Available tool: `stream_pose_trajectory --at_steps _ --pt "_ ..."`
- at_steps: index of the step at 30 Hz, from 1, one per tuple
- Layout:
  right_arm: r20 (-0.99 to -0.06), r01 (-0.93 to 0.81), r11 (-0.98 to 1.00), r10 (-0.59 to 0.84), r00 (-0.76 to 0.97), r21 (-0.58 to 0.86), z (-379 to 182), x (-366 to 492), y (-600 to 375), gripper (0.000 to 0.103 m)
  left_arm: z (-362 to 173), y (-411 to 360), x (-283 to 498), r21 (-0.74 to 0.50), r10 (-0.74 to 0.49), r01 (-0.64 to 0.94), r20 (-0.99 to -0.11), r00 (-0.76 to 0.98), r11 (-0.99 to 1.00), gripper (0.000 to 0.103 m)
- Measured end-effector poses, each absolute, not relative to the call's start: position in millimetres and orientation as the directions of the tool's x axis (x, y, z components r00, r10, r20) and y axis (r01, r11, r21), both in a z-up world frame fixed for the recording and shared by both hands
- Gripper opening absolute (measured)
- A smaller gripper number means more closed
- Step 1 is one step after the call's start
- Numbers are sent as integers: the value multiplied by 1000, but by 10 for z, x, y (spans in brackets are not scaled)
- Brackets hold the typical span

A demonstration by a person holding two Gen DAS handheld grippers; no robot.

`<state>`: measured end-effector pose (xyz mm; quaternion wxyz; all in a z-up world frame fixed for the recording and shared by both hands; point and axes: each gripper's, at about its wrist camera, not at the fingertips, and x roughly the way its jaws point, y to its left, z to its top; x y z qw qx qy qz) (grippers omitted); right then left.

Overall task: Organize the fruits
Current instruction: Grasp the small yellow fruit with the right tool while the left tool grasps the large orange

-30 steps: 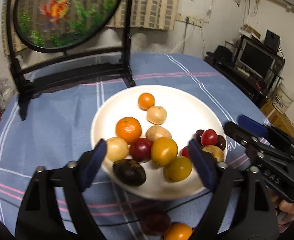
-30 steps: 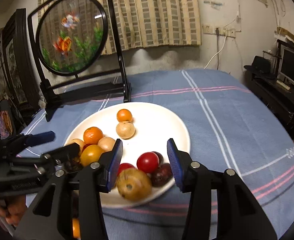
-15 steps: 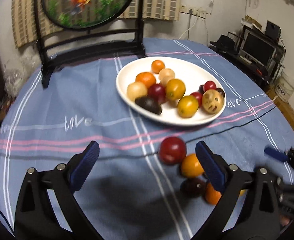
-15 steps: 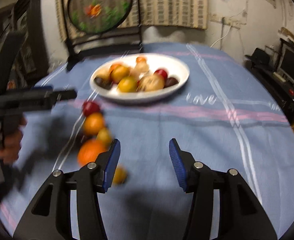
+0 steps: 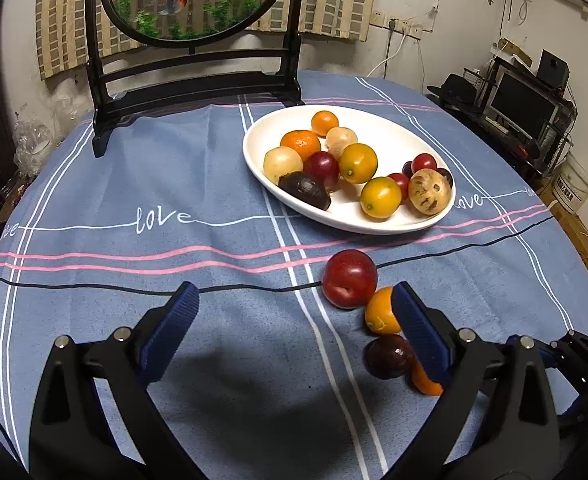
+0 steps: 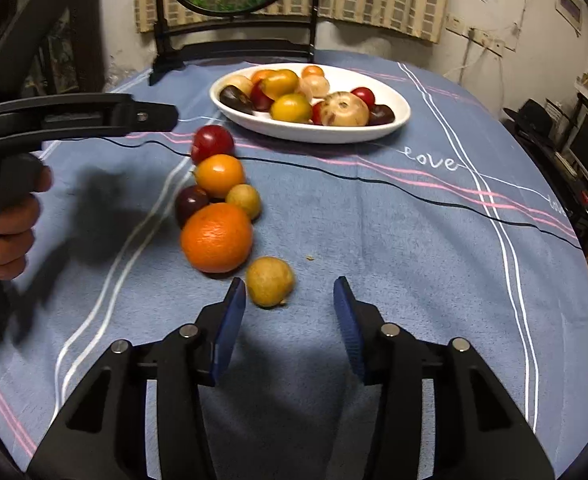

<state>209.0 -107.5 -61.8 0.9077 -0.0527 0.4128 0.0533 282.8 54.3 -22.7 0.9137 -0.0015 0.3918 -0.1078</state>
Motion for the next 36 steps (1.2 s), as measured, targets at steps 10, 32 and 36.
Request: stream_pose_trajectory --at_steps 10,32,36 --pt "-788 -159 986 60 612 -48 -698 2245 -965 32 -216 562 2815 -96 -200 191 -717 668 977 99" --pt "-783 65 995 16 622 72 -700 2170 -1575 28 -257 -154 2238 52 -403 602 -695 595 797 56" --pt "-786 64 994 26 617 83 -708 2188 -1590 28 -347 -223 2216 47 -414 639 -724 551 768 47"
